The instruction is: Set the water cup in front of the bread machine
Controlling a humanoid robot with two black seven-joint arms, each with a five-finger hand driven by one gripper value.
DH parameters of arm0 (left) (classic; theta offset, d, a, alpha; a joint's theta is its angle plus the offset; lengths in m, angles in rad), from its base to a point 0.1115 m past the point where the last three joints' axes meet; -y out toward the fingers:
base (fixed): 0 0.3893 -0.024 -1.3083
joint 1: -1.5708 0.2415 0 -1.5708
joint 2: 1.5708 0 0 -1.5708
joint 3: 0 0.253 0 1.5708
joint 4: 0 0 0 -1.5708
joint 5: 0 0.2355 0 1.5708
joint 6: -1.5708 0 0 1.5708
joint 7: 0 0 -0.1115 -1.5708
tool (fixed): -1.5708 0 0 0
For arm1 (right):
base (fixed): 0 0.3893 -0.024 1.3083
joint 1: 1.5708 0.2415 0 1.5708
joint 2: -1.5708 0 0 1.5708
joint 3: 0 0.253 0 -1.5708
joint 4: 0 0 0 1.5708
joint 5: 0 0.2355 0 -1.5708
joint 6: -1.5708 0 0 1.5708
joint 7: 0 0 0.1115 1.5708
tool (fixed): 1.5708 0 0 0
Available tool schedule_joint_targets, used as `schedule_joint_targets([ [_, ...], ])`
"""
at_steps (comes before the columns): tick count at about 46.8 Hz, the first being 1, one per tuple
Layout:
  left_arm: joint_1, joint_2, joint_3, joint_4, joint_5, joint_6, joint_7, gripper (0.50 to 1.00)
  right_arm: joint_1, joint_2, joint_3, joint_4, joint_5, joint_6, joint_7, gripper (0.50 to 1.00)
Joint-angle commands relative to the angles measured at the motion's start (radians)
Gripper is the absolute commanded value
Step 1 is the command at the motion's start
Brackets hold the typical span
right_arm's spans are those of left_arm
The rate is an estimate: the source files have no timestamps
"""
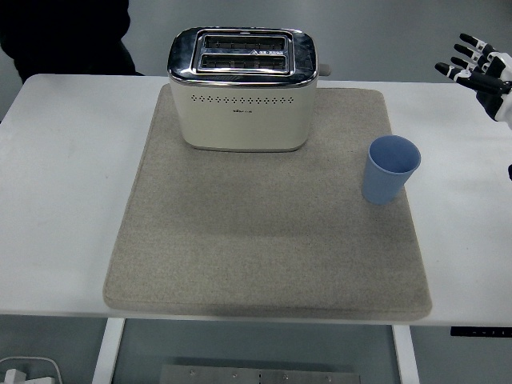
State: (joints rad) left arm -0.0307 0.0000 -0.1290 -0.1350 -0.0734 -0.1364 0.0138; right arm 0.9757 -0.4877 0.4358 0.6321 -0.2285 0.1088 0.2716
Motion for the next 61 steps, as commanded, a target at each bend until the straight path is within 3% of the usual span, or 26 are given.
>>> schedule_joint_targets([
  [1,-0.002,0.0,0.002,0.0,0.003,0.003,0.003,1.0,0.0,0.001,0.0,0.0,0.0,-0.001,0.0,0.942],
  [36,0.011,0.0,-0.003,0.002,0.004,0.005,-0.002,0.999,-0.009,-0.003,-0.003,-0.002,0.0,0.023,0.001,0.944],
  [52,0.011,0.0,-0.003,0.002,0.004,0.005,-0.002,1.0,-0.06,-0.037,-0.002,0.003,0.0,0.097,0.008,0.942],
  [61,0.011,0.0,-0.003,0.002,0.004,0.005,-0.002,0.999,-0.064,-0.068,-0.006,0.023,-0.009,0.144,0.049,0.944],
])
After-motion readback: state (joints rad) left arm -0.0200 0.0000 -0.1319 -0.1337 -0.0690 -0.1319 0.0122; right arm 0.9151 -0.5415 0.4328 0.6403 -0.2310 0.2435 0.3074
